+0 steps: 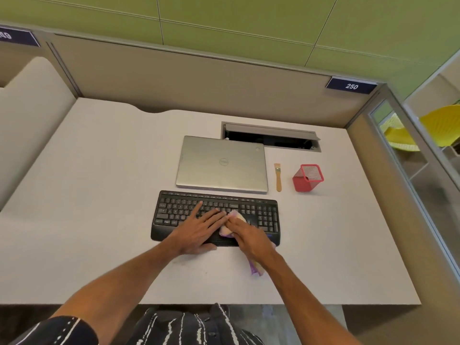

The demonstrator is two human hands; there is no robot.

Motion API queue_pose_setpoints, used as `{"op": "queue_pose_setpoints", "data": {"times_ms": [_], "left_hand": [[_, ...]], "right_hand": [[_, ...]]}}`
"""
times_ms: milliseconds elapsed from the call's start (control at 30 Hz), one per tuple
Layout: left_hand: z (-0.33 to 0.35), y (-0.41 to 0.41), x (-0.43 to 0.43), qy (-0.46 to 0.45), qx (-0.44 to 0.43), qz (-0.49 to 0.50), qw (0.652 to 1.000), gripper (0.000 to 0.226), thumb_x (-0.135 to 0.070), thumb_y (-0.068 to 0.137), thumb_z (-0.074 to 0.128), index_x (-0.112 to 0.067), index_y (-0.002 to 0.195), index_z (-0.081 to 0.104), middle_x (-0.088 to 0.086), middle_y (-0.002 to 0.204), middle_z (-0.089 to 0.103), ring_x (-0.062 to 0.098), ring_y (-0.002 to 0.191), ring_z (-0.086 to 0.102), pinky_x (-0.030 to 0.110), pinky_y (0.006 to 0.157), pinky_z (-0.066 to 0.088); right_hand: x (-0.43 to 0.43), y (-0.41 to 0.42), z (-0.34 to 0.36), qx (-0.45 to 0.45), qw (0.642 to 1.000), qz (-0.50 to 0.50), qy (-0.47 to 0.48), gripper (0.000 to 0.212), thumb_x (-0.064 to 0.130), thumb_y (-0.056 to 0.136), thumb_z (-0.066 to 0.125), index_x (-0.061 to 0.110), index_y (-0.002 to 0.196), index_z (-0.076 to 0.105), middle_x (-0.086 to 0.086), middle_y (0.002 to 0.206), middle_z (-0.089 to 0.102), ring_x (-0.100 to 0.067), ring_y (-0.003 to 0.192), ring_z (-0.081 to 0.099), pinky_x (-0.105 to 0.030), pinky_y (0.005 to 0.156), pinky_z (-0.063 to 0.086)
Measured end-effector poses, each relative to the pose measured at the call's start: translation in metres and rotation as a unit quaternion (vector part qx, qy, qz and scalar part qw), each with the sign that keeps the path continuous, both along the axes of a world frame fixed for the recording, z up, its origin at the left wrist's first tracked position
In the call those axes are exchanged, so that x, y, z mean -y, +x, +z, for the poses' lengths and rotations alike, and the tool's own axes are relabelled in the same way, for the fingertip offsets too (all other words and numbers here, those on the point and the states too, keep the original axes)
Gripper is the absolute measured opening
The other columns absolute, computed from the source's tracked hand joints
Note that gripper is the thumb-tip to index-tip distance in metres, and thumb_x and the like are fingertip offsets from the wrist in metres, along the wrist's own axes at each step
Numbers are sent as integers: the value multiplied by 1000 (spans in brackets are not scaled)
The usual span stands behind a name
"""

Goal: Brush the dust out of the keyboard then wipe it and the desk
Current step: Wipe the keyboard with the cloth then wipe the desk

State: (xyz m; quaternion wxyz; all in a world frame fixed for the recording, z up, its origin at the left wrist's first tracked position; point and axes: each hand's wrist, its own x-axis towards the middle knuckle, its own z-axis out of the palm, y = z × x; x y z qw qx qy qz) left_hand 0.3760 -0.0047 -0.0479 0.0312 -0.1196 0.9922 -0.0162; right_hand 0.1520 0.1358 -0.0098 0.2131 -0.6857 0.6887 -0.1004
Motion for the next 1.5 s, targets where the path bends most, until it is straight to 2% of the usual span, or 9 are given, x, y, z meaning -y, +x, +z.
{"op": "queue_pose_setpoints", "data": {"times_ms": [367, 533, 633, 700, 867, 1033, 1133, 1200, 1500], "left_hand": [[-2, -10, 7, -66, -19, -38, 997, 93, -61, 113, 38, -4, 174, -3, 18, 182, 12, 35, 168, 19, 74, 130, 10], [1, -15, 5, -84, -31, -61, 994, 89, -54, 114, 42, -3, 174, 2, 20, 181, 15, 40, 166, 24, 75, 128, 14], [3, -11, 3, -89, -55, -55, 993, 77, -49, 117, 35, -2, 174, 12, 20, 179, 24, 42, 162, 33, 76, 128, 16], [8, -9, 5, -91, -69, -40, 993, 72, -48, 119, 30, -3, 174, 18, 19, 178, 28, 41, 161, 36, 75, 129, 16], [43, -11, 21, -87, -99, 11, 991, 76, -57, 117, 28, -7, 174, 19, 14, 180, 27, 37, 163, 34, 71, 131, 16], [87, -23, 42, -78, -125, 98, 984, 72, -59, 117, 30, -19, 176, 18, 5, 182, 24, 29, 167, 26, 70, 131, 14], [100, -29, 54, -62, -111, 120, 985, 68, -59, 117, 28, -27, 176, 19, 2, 182, 25, 26, 168, 23, 67, 133, 11], [100, -29, 57, -54, -101, 121, 986, 67, -59, 117, 26, -30, 176, 19, 0, 182, 24, 25, 169, 21, 65, 134, 10], [106, -23, 61, -19, -103, 172, 980, 69, -72, 113, 23, -42, 175, 17, -6, 183, 20, 19, 169, 18, 60, 135, 8]], "right_hand": [[13, -4, -8, -24, 999, -21, -4, 76, 12, 100, 64, 38, 162, 29, 18, 169, 23, -15, 143, 49, -41, 104, 56], [-7, -9, 18, 107, 989, -86, -58, 57, 13, 104, 58, 36, 155, 47, 18, 161, 41, -3, 144, 46, -32, 116, 45], [-26, -20, 55, 203, 956, -194, -89, 62, 4, 101, 57, 42, 150, 53, 10, 135, 68, 6, 103, 65, -19, 89, 53], [-41, -37, 78, 233, 925, -271, -127, 63, -1, 100, 56, 42, 146, 58, 10, 111, 74, 4, 72, 57, -15, 70, 49], [-85, -108, 91, 185, 868, -422, -187, 43, 22, 105, 62, 31, 146, 60, 13, 138, 65, -5, 123, 62, -22, 102, 49], [-97, -153, 31, 69, 898, -429, -66, 63, 65, 102, 38, 31, 155, 46, -11, 127, 70, -38, 111, 69, -32, 89, 47], [-95, -165, -20, 17, 939, -343, -12, 43, 45, 107, 36, 41, 150, 40, -7, 147, 52, -37, 136, 51, -52, 107, 43], [-94, -164, -50, -61, 933, -356, 10, 53, 41, 109, 35, 28, 160, 30, -9, 167, 26, -33, 155, 22, -69, 117, 24], [-32, -130, -74, -77, 975, -208, -22, 62, 26, 106, 23, 2, 163, 22, -21, 170, 20, -39, 158, 14, -61, 123, 24]]}}
